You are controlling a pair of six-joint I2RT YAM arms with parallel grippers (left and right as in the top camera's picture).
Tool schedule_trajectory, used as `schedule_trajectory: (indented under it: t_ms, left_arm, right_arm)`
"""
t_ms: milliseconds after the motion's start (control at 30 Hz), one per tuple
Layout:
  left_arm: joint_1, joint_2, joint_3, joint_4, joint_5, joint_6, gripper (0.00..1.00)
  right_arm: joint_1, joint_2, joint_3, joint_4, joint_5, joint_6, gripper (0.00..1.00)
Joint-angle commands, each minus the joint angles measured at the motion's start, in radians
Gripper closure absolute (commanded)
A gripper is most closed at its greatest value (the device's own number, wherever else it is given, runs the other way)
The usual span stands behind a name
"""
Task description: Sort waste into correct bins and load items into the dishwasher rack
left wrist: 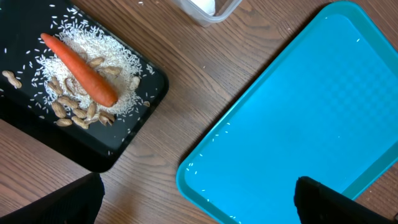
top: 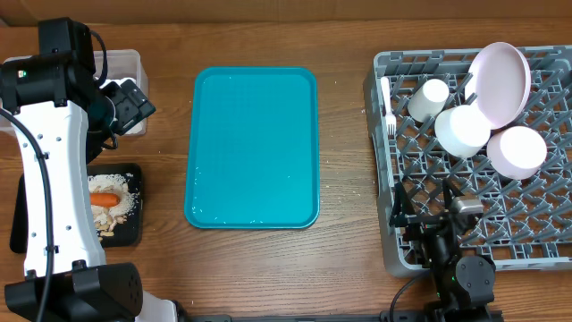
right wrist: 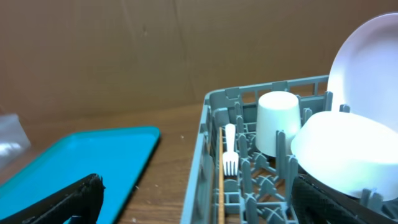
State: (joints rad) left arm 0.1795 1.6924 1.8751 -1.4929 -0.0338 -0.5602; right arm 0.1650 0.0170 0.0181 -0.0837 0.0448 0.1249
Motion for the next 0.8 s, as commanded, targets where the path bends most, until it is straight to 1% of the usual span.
schedule_trajectory:
  t_ms: [0, 167, 767]
  left_arm:
    - [0.005, -0.002, 0.009, 0.002, 0.001, -0.016, 0.00]
    - [0.005, -0.002, 0.009, 0.002, 0.001, -0.016, 0.00]
    - [0.005, -0.002, 0.009, 0.002, 0.001, -0.016, 0.00]
  right_arm:
    - [-0.005, 0.052, -0.010, 0.003, 0.009, -0.273, 0.00]
    - [-0.005, 0.089, -0.010, 0.003, 0.009, -0.279, 0.00]
    - [-0.005, 0.090, -0.010, 0.003, 0.009, -0.279, 0.00]
